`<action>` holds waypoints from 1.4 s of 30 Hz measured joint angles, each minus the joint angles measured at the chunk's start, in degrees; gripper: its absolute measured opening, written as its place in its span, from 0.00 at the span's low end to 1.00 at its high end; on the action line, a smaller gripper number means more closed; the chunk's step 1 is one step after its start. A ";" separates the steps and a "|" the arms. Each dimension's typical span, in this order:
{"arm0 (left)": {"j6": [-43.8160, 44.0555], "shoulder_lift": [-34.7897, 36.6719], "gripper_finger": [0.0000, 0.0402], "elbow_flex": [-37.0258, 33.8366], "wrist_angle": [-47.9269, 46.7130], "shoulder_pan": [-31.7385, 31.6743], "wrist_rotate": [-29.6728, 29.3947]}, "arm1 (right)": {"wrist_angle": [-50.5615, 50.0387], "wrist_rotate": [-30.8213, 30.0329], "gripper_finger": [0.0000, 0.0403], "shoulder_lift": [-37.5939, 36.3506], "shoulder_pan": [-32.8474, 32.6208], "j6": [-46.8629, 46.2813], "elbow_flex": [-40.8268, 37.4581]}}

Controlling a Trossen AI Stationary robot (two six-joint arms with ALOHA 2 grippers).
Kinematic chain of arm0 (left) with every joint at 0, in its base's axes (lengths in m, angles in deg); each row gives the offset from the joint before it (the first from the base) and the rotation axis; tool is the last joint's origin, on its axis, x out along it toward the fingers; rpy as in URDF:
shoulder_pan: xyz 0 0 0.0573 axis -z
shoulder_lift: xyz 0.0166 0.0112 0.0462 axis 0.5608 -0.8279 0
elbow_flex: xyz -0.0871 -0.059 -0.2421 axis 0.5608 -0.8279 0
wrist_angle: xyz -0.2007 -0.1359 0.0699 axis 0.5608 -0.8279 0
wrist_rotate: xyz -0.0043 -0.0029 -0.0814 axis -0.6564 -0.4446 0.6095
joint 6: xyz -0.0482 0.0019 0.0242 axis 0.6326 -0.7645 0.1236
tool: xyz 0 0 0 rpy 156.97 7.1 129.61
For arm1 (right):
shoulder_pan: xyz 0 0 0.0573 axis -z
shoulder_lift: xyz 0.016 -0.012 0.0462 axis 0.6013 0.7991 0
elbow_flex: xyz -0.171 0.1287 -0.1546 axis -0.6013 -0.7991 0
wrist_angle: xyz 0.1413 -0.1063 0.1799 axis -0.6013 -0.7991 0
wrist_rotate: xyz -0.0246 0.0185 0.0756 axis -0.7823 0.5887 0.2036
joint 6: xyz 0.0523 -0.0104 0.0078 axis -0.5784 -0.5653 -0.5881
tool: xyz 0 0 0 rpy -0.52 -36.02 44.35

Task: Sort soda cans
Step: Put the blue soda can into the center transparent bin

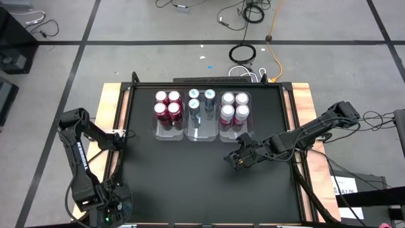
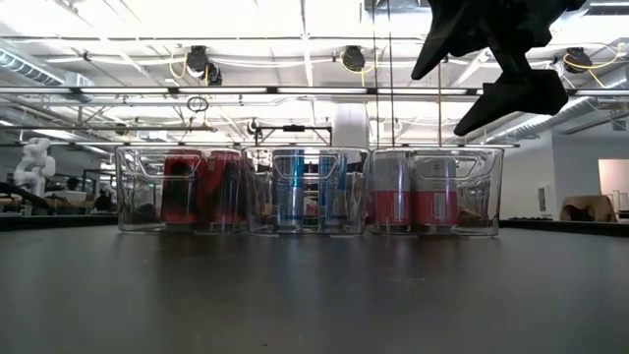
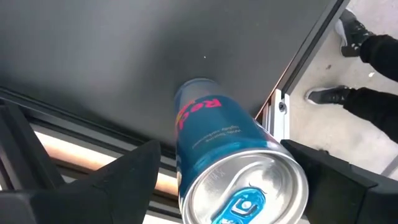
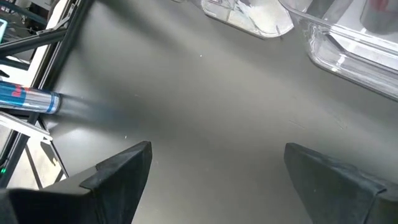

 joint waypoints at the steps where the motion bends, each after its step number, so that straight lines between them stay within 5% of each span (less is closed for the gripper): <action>1: 0.07 0.00 0.84 0.00 -0.02 0.00 -0.02 | 0.00 0.01 0.89 0.00 0.00 0.01 0.00; 10: 0.37 0.00 0.84 0.00 0.57 -0.02 -3.87 | -0.01 0.06 0.89 0.00 0.00 0.01 0.00; 32: 0.00 0.00 0.84 0.00 0.35 2.17 -2.13 | 0.01 0.08 0.89 0.00 0.02 0.04 0.00; 42: -0.13 0.10 0.63 0.02 0.16 2.38 -1.93 | 0.01 0.08 0.89 0.00 0.02 0.42 0.00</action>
